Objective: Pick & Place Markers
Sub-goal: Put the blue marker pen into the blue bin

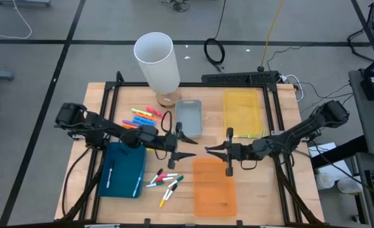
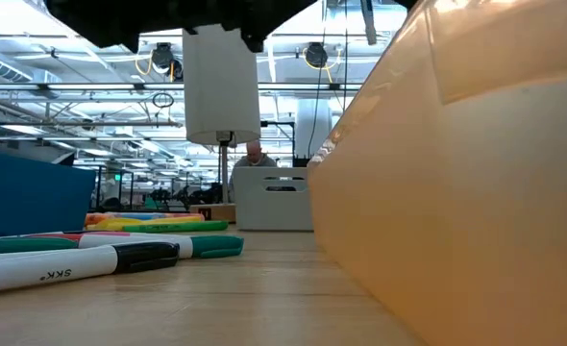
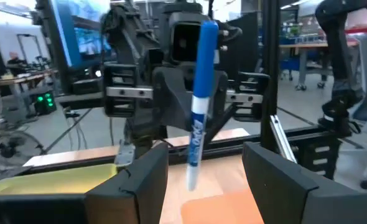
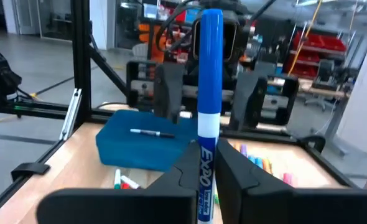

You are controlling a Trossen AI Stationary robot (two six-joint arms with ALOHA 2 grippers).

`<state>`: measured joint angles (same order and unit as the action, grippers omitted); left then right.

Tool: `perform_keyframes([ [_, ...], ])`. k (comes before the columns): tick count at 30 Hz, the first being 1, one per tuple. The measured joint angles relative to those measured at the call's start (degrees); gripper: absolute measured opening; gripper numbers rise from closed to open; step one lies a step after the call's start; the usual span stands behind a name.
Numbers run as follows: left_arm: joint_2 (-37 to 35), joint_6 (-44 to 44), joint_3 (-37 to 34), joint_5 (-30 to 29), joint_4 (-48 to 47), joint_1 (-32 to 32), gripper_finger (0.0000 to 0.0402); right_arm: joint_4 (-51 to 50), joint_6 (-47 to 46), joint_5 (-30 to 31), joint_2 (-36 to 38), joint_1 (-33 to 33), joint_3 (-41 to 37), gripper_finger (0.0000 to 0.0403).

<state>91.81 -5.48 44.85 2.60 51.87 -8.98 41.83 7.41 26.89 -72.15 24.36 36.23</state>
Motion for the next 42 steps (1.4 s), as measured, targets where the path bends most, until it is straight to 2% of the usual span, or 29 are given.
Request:
perform_keyframes([
  [8,3.42,1.63,3.4,1.41,-0.88,-0.15,0.0212,5.77,0.86,-0.37,-2.83,-0.04,0.0,0.0014],
  [11,5.93,1.66,5.44,1.38,-0.72,-0.14,0.0212,6.03,0.82,-2.86,-3.23,-0.06,0.0,0.0014],
  [18,11.44,1.41,11.22,-1.05,-1.13,-0.11,0.0212,6.85,0.44,-3.19,-3.64,-0.04,0.02,0.0014],
  [26,11.33,-0.41,12.17,-1.17,-2.33,-0.22,0.021,6.36,0.55,-3.21,-3.64,0.18,0.02,0.0014],
  [29,11.33,-0.85,12.14,-0.45,-2.47,-0.48,0.0179,6.26,0.56,-3.21,-3.64,0.2,0.02,0.0014],
  [31,11.3,-0.84,12.14,0.67,-2.48,-0.48,0.0136,6.38,0.41,-3.23,-3.64,0.2,0.02,0.0014],
  [34,11.3,-0.78,12.14,1.78,-2.93,-0.22,0.005,6.11,0.21,-3.32,-3.64,0.1,0.02,0.0014],
  [35,11.3,-0.81,12.14,2.34,-2.94,-0.08,0.0034,6.04,-0.02,-3.45,-3.64,0.09,0.02,0.0014],
  [38,11.3,-0.36,12.14,2.94,-3.15,0.11,0.0035,5.92,0.0,-3.1,-3.64,0.09,0.02,0.0026],
  [42,11.27,-0.02,12.14,1.66,-5.03,-0.2,0.0035,3.83,0.41,-2.8,-3.51,0.09,0.02,0.0082],
])
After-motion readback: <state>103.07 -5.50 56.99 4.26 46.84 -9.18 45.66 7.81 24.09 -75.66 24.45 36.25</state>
